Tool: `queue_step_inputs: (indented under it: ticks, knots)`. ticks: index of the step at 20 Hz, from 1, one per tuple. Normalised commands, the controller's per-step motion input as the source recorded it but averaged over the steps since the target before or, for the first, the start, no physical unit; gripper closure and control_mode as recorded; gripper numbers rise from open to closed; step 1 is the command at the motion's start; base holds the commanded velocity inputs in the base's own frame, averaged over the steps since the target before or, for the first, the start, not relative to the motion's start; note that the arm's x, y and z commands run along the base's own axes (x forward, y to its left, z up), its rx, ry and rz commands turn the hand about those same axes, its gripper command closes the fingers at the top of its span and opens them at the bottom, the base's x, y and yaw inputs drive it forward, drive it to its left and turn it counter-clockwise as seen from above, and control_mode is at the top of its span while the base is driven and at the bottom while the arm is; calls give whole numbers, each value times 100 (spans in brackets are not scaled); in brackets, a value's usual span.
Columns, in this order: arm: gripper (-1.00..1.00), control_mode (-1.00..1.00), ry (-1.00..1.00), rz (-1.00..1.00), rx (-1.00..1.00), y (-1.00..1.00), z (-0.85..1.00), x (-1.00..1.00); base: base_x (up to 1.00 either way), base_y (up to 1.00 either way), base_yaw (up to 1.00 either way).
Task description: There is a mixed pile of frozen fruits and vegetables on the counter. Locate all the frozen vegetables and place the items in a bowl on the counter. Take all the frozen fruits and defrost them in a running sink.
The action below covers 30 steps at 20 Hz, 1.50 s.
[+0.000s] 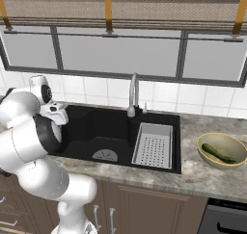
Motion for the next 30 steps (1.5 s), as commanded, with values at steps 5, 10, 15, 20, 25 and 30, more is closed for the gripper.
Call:
queue_step_inputs:
  ticks: [5,10,15,20,25,30]
  knots:
    - [-100,-100,0,21,11,42,-19,-50,0,0,0]
    - [-100,-100,10,35,11,49,0,-4,0,0,0]
    - [-100,-100,25,37,8,49,14,1,0,0,0]
    - [-100,-100,19,29,0,60,1,-4,0,0,0]
    - [-100,-100,-4,2,4,32,-17,-8,0,0,0]
    - [-100,-100,-12,-1,19,18,-33,10,0,0,0]
